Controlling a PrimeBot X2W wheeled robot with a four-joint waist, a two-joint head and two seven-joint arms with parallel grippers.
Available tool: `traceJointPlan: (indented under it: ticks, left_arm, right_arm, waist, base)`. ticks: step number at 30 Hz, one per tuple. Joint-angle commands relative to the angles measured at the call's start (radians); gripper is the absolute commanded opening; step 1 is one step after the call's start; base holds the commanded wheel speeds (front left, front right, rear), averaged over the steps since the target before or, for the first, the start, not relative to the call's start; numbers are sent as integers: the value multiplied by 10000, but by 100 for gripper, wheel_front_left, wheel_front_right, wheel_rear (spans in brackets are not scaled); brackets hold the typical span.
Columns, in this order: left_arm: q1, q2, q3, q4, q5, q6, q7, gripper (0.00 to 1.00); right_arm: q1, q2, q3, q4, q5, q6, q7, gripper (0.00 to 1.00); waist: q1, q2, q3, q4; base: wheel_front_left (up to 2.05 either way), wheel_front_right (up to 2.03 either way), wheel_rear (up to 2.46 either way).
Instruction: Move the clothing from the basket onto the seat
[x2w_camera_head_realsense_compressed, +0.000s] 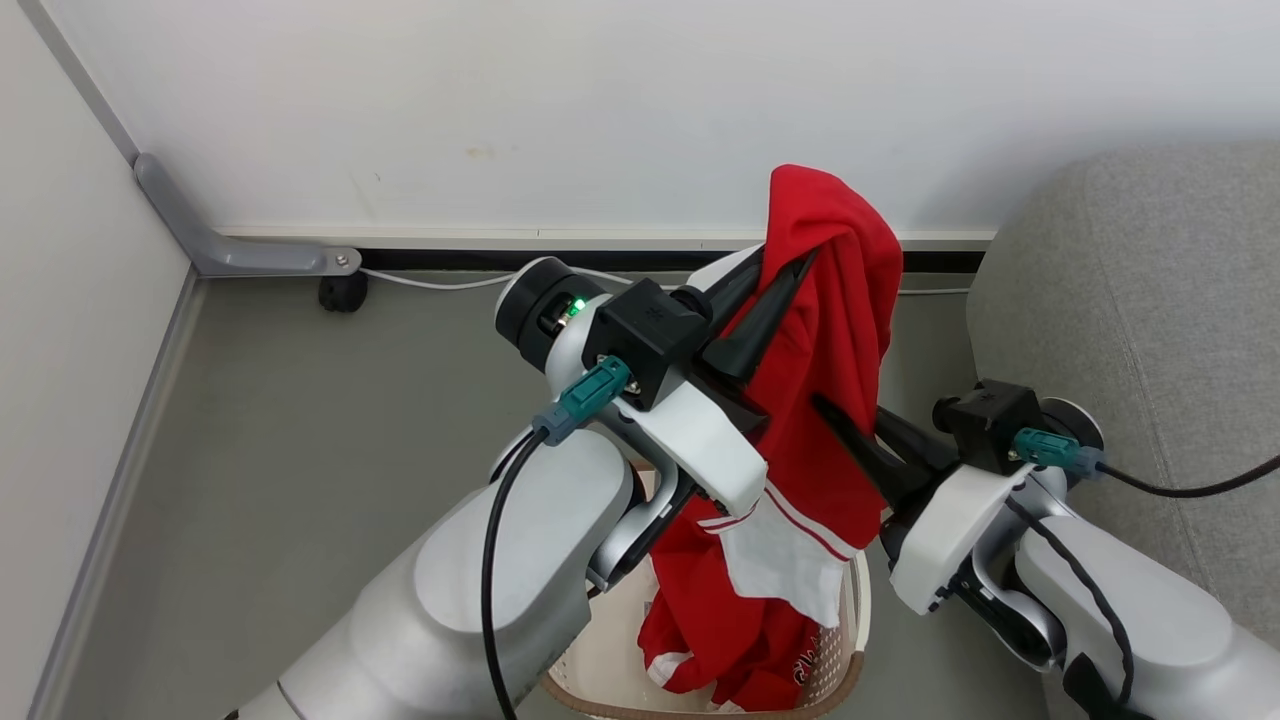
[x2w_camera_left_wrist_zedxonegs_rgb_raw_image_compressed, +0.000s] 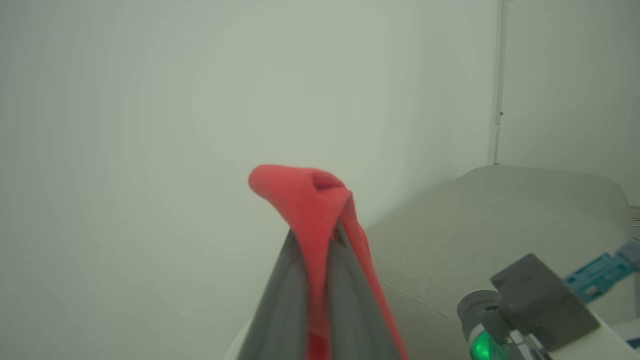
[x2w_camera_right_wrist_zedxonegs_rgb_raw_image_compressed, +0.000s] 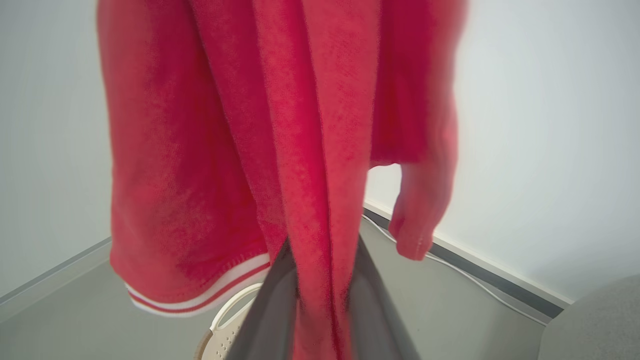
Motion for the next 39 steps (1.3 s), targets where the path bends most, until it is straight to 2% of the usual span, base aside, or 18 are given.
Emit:
traceJointPlan:
  ticks: [1,7,8,9,10,17,25,33,39]
  left_arm:
    - [-290,93,317,-211,-36,96,-89,0]
    - [-161,93,429,-227,92,80,-90,0]
    - [-100,93,443,-216,107,45,-90,24]
    - [-23,93,436,-147,98,-12,-90,71]
    - [48,93,422,-44,80,-73,-90,100]
    - [362,93,455,464,216,-342,-90,100]
    - [859,93,995,948,539,-612,-90,100]
    - [1551,93,1590,1135,982,-885,-90,100]
    - [2038,93,1909,1192,1312,-1212,-90,100]
  right_arm:
    - [-32,-68,-39,-191,69,25,-61,0]
    - [192,-117,-598,-509,-106,25,-61,0]
    - [247,-103,-757,-587,-140,25,-61,0]
    - [315,-84,-933,-667,-168,25,-61,0]
    - [386,-66,-1110,-754,-209,25,-61,0]
    - [883,-7,-1978,-1147,-526,25,-61,0]
    - [1264,-41,-2891,-1554,-692,25,-61,0]
    - [1534,-55,-3480,-1693,-779,25,-61,0]
    - [1705,31,-4017,-1827,-795,25,-61,0]
  waist:
    - [-1,0,4,-36]
    - [-1,0,4,-184]
    - [-1,0,5,-209]
    - [-1,0,6,-232]
    - [-1,0,5,-257]
    - [-1,0,7,-393]
    - [-1,0,65,-737]
    - [-1,0,26,-1221]
    - [-1,0,-71,-1880]
  base:
    - [0,0,0]
    - [0,0,0]
    - [0,0,0]
    - [0,0,0]
    - [0,0,0]
    - [0,0,0]
    - [0,0,0]
    - [0,0,0]
    - [0,0,0]
